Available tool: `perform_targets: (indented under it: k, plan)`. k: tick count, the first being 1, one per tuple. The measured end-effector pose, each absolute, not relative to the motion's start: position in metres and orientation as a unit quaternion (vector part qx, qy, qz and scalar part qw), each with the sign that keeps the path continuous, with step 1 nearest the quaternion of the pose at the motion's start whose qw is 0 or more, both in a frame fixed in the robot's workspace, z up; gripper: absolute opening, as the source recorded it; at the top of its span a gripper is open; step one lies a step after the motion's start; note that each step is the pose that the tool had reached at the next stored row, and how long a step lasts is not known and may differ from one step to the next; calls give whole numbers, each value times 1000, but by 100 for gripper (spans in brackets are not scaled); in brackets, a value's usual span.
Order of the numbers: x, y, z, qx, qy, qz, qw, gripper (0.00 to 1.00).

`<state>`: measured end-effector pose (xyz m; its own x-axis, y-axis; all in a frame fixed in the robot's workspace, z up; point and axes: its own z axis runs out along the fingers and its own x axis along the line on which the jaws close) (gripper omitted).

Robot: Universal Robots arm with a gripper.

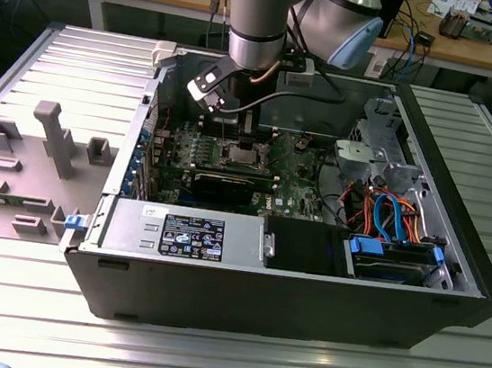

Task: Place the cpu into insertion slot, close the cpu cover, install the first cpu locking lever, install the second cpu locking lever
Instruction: 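Close the cpu cover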

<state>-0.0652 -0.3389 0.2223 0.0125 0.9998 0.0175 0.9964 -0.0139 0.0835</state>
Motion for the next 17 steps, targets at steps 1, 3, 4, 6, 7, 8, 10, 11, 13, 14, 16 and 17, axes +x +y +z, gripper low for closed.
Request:
perform_targets:
  k: [1, 3, 4, 6, 7, 8, 10, 11, 13, 14, 16, 17]
  plan:
    - [-65, -339, 222, 711, 702, 36, 24, 11]
    - [-65, -339, 222, 711, 702, 36, 24, 11]
    - [-65, -339, 222, 711, 702, 35, 24, 11]
    - [-65, -339, 222, 711, 702, 35, 23, 11]
    - [-65, -339, 222, 711, 702, 35, 23, 11]
    - [-65, -339, 222, 711, 702, 35, 23, 11]
    - [-65, -339, 223, 711, 702, 34, 22, 11]
    - [-65, -339, 223, 711, 702, 33, 21, 11]
    - [-65, -339, 223, 711, 702, 31, 20, 11]
    - [-65, -339, 224, 711, 702, 31, 19, 11]
    - [-65, -339, 227, 711, 702, 31, 18, 11]
    - [-65, -339, 228, 711, 702, 31, 18, 11]
